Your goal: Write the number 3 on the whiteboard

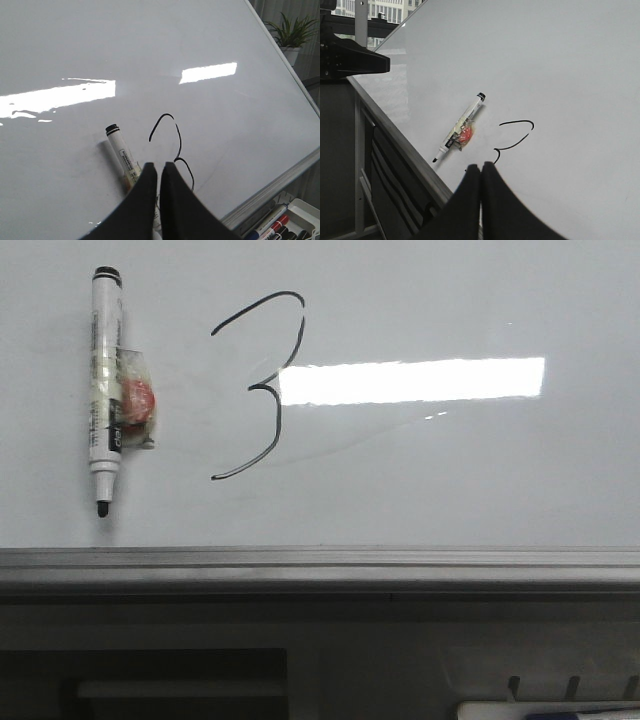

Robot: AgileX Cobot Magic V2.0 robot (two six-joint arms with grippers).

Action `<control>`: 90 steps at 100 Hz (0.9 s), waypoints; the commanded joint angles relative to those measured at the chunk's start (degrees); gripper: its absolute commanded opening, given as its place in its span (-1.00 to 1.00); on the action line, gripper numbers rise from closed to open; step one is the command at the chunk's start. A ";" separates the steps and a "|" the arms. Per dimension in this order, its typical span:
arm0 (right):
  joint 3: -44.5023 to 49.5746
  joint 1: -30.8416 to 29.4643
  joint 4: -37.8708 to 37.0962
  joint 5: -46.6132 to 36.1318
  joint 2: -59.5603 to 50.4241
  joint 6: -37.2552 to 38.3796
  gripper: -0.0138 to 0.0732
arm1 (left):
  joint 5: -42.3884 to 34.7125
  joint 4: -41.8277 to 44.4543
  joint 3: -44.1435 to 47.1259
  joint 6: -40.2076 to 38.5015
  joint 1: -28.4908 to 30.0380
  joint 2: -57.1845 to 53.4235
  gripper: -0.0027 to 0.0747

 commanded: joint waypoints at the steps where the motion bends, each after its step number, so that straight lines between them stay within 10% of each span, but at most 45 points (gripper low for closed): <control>1: -0.23 -0.37 0.38 -4.63 -1.18 0.17 -0.80 | -3.93 -0.05 -1.47 -0.09 0.06 0.43 -0.98; 90: 0.97 -0.37 0.38 -4.72 -1.18 0.17 -0.80 | -4.04 -0.79 -1.47 -0.09 0.06 0.43 -0.99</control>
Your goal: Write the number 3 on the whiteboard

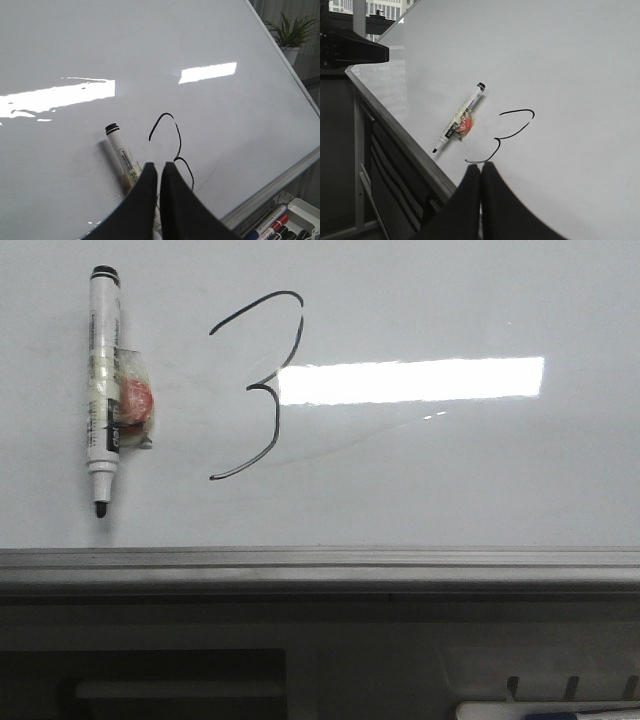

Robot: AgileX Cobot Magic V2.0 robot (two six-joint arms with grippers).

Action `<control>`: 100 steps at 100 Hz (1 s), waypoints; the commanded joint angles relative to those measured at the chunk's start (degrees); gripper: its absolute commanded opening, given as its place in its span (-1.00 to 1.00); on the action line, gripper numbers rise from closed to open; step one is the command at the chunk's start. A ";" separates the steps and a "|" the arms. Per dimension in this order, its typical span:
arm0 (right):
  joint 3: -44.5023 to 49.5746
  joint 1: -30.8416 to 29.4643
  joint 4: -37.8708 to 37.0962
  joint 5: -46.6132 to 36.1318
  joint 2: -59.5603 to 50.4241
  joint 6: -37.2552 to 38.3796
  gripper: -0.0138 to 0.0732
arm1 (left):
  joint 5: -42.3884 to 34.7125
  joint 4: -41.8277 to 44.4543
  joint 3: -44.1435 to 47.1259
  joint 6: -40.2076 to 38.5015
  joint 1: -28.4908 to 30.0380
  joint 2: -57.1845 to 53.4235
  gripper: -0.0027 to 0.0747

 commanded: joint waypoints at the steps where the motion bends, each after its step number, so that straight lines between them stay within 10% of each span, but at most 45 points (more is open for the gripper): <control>1: -1.48 -0.37 0.29 -4.35 0.36 0.17 -0.80 | -4.04 -1.26 -1.61 -0.09 0.06 0.56 -0.98; 100: -1.48 -0.37 0.29 -4.57 0.36 0.17 -0.80 | 4.44 -12.62 7.36 13.31 40.53 -11.01 -0.98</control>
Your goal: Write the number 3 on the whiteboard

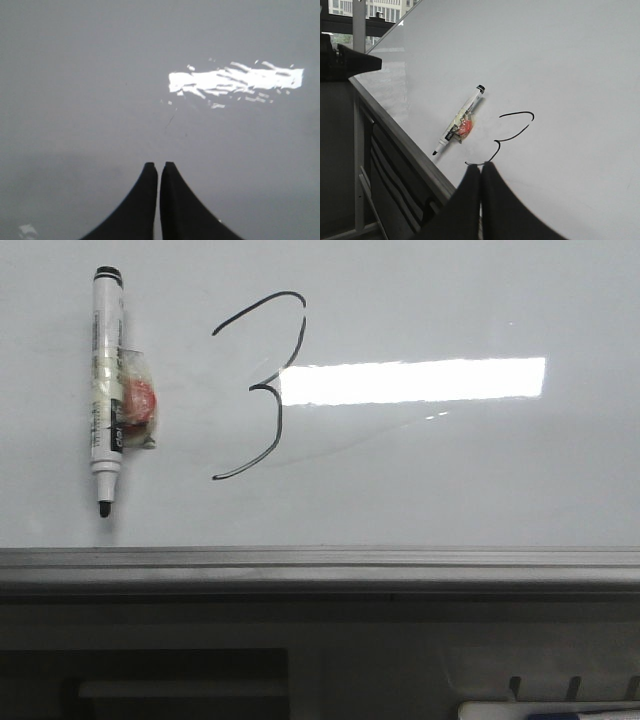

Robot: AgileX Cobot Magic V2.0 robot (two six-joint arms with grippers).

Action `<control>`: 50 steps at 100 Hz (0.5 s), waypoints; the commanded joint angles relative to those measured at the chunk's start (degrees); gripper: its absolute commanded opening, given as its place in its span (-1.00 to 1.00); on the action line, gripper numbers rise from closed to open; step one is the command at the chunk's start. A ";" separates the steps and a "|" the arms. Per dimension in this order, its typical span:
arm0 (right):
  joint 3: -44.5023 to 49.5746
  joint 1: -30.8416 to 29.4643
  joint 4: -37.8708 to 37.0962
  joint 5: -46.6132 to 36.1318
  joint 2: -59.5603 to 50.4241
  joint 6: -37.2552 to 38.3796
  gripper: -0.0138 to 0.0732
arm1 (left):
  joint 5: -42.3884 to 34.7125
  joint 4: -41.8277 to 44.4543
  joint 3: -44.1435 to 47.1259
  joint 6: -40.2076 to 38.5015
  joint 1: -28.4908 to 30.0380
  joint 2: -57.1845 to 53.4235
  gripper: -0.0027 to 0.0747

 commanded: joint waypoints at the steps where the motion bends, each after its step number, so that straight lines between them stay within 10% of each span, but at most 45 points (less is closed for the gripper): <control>1: -1.48 -0.37 0.16 -4.14 0.36 0.06 -0.80 | -4.36 -0.70 1.04 0.00 0.88 -0.66 -0.98; 50: -1.48 -0.37 0.16 -4.13 0.36 0.06 -0.80 | 4.50 -0.85 6.68 0.00 0.96 -2.92 -0.98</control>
